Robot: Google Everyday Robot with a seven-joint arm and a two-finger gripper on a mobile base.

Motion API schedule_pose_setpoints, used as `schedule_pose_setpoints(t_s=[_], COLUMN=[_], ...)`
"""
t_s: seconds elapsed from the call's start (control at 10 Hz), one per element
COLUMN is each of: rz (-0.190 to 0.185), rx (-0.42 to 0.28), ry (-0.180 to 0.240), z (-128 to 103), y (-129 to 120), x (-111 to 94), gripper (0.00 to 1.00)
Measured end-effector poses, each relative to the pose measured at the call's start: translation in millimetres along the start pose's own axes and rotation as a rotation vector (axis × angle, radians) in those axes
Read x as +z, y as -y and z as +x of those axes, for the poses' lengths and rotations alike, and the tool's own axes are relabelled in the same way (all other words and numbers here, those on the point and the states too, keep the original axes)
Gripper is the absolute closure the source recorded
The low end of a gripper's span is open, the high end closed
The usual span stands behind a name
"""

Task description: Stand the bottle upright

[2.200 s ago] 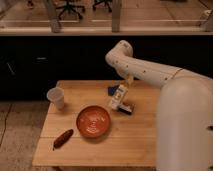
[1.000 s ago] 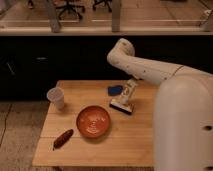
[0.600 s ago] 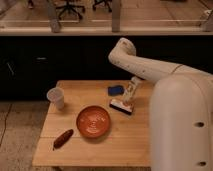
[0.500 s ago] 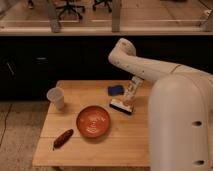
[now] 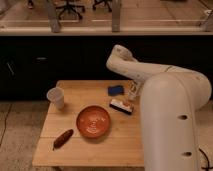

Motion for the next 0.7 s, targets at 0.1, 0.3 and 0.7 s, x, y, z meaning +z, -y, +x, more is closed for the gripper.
schedule_pose_setpoints(t_s=[0.1, 0.3, 0.7], rz=[0.001, 0.011, 0.033], rx=[0.009, 0.031, 0.068], ry=[-0.035, -0.099, -0.161], z=[-2.8, -6.7, -7.5], y=[-0.6, 1.1, -1.4], x=[0.5, -3.1, -7.9], gripper=[0.97, 0.97, 0.97])
